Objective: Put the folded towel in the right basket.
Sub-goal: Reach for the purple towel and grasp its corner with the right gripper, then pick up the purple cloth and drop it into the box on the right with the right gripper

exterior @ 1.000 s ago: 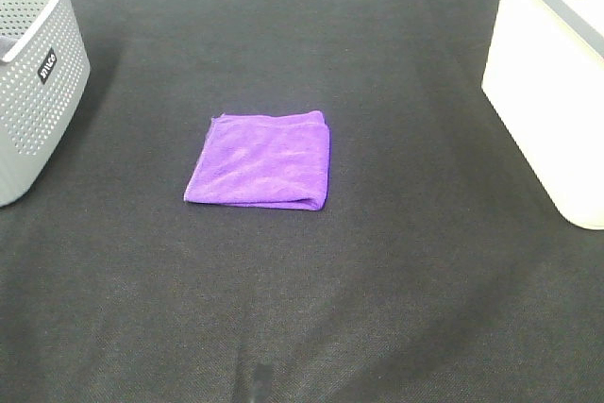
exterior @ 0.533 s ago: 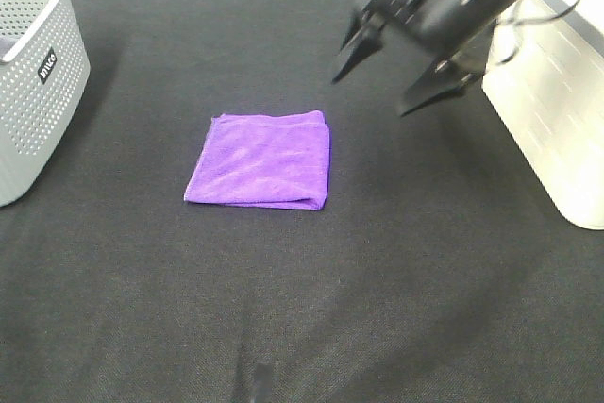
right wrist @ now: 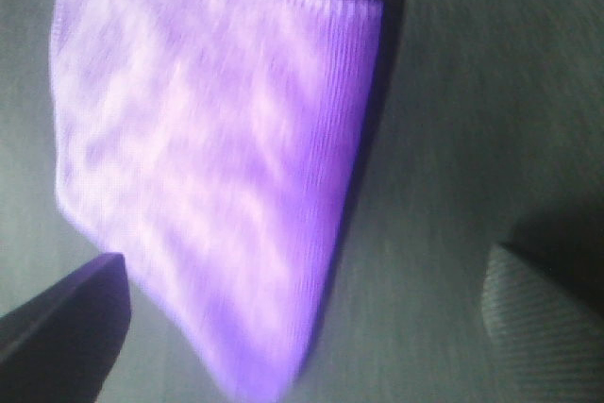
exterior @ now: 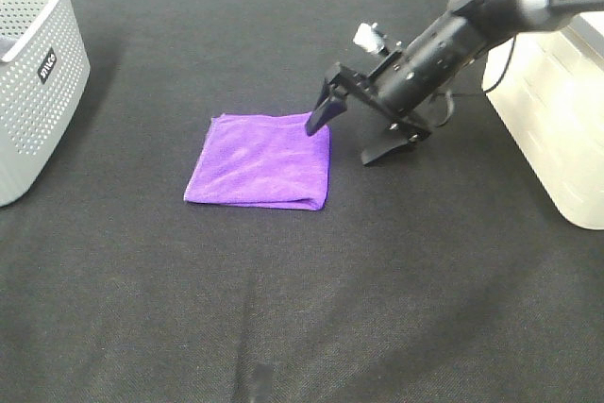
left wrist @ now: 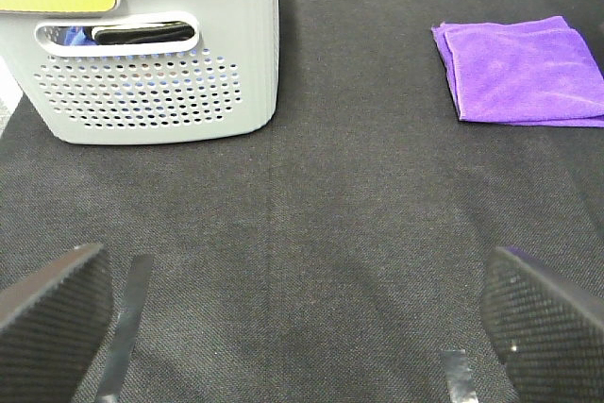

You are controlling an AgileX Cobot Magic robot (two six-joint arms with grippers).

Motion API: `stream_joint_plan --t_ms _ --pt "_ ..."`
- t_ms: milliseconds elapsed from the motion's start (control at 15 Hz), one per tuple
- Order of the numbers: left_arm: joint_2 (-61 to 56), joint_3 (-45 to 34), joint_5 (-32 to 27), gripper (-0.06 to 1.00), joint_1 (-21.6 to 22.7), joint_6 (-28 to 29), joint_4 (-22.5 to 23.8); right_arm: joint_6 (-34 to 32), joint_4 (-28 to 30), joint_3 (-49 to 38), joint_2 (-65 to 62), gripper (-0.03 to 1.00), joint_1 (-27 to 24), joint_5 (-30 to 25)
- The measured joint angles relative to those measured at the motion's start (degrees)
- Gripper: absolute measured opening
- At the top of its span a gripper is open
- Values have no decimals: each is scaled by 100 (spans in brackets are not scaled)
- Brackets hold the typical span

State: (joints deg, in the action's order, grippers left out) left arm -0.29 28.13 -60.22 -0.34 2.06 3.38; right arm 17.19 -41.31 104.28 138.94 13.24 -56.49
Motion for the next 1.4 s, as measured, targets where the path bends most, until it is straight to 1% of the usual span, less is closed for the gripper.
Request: stream_joint_plan --t_ms 133,267,333,400,467,533,600,667,733,800,933,1067,1133,1267,1400 --pt "0 0 0 99 0 0 0 34 -143 74 109 96 103 86" --pt "0 0 0 99 0 0 0 29 -413 149 252 94 223 246" --pt "0 0 0 99 0 0 0 29 -561 178 315 92 315 321" --pt "0 0 0 99 0 0 0 29 -665 183 372 87 441 453" --pt "0 0 0 99 0 0 0 29 -688 189 407 80 584 602" --pt "0 0 0 99 0 0 0 29 -682 189 441 71 728 768" --pt "0 0 0 99 0 0 0 29 -625 189 464 57 837 894" --pt "0 0 0 99 0 0 0 29 -561 195 504 37 871 934" --pt "0 0 0 99 0 0 0 29 -458 246 556 14 871 877" --pt "0 0 0 99 0 0 0 29 -183 481 567 6 865 567" --pt "0 0 0 99 0 0 0 23 166 957 378 6 773 -298" --pt "0 0 0 99 0 0 0 -160 286 1707 -275 6 498 -957" --pt "0 0 0 99 0 0 0 -286 435 2108 -659 6 241 -1117" --pt "0 0 0 99 0 0 0 -510 1066 2888 -1335 6 -372 -1215" --pt "0 0 0 99 0 0 0 -653 1713 3220 -1879 6 -1100 -1238"
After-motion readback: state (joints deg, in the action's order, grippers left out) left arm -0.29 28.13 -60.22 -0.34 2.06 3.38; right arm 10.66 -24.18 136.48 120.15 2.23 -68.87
